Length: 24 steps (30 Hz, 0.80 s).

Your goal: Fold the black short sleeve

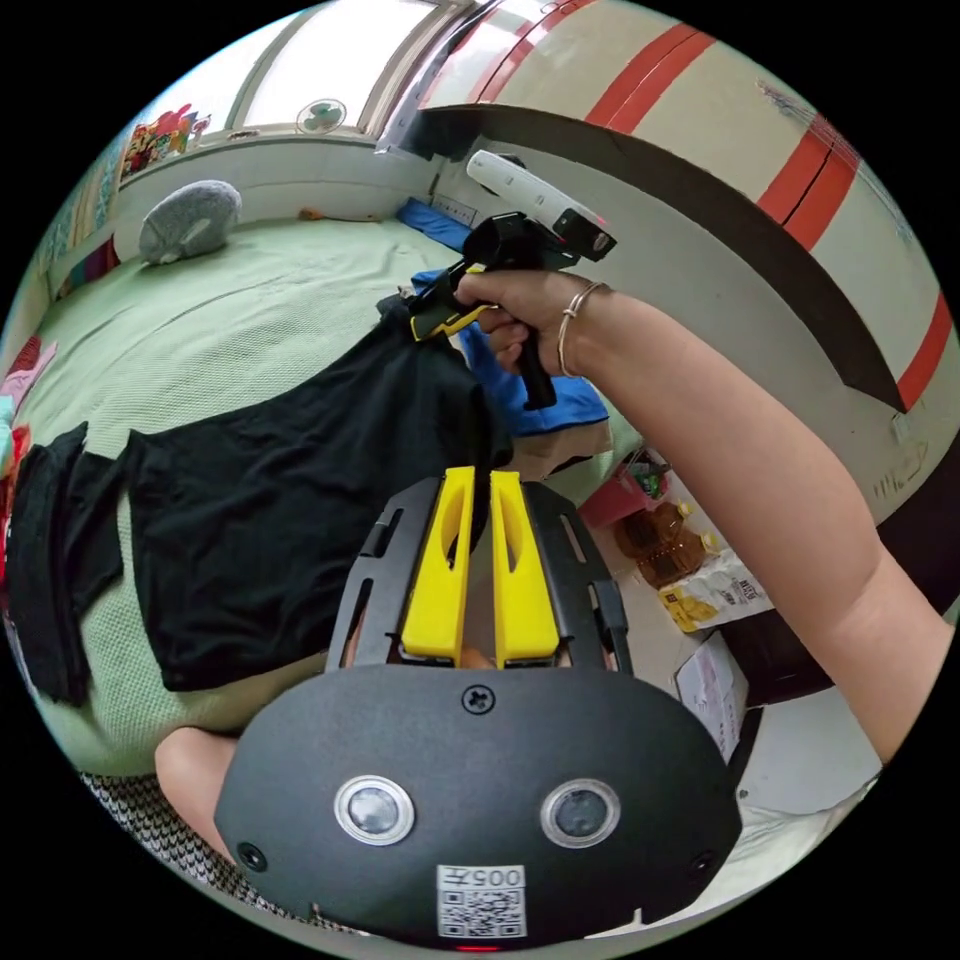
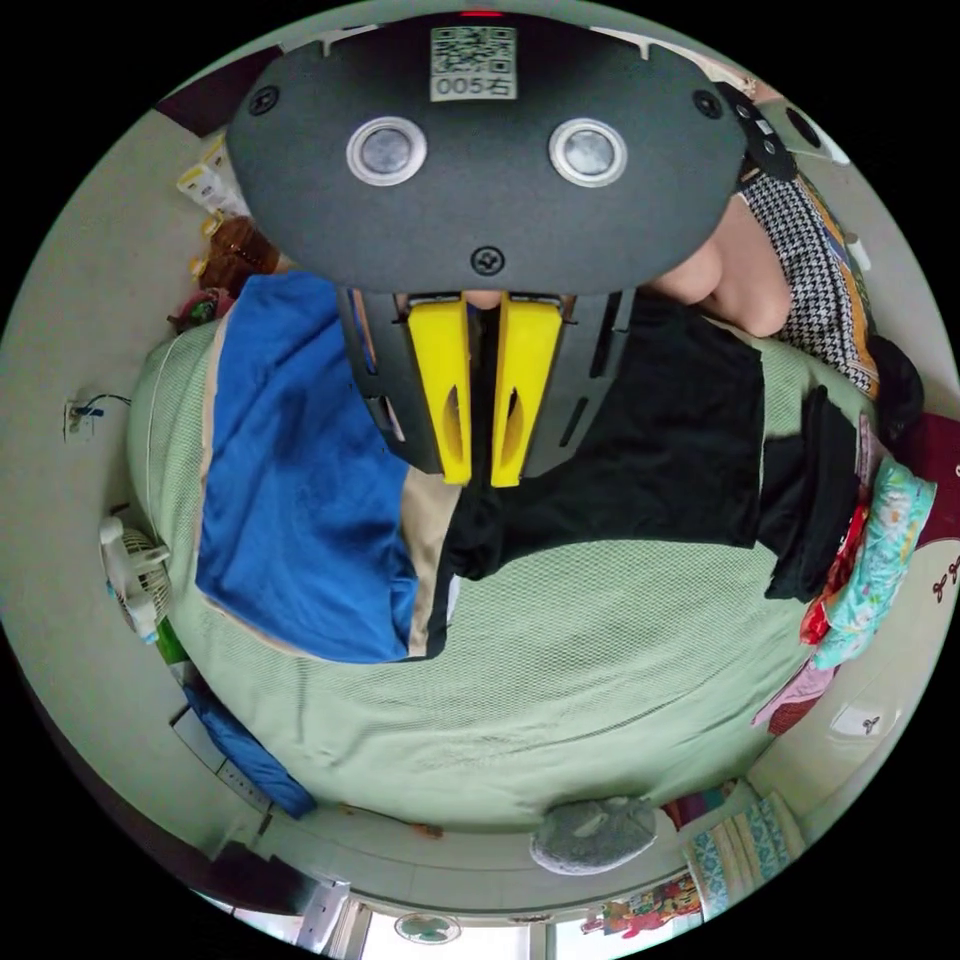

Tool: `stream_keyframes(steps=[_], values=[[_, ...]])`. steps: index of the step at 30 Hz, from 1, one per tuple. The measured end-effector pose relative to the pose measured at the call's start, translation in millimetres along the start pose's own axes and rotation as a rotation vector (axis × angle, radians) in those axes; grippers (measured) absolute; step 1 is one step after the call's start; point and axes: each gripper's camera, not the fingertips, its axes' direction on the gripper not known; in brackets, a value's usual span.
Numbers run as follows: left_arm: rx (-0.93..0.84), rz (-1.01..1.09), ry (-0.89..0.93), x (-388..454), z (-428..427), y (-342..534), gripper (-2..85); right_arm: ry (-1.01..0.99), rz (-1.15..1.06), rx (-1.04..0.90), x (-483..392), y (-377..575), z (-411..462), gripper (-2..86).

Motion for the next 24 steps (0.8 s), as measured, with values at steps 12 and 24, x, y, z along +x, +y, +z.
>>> stream_keyframes(steps=[12, 24], values=[[0.040, -0.275, -0.144, -132.0, -90.6, 74.5, 4.5, -0.193, -0.252, 0.054, -192.7, -21.7, -10.4, -0.7], [-0.091, -0.435, -0.232, -239.6, -87.1, 120.4, 4.5, -0.153, -0.299, -0.109, -342.4, -21.6, 95.3, 0.4]])
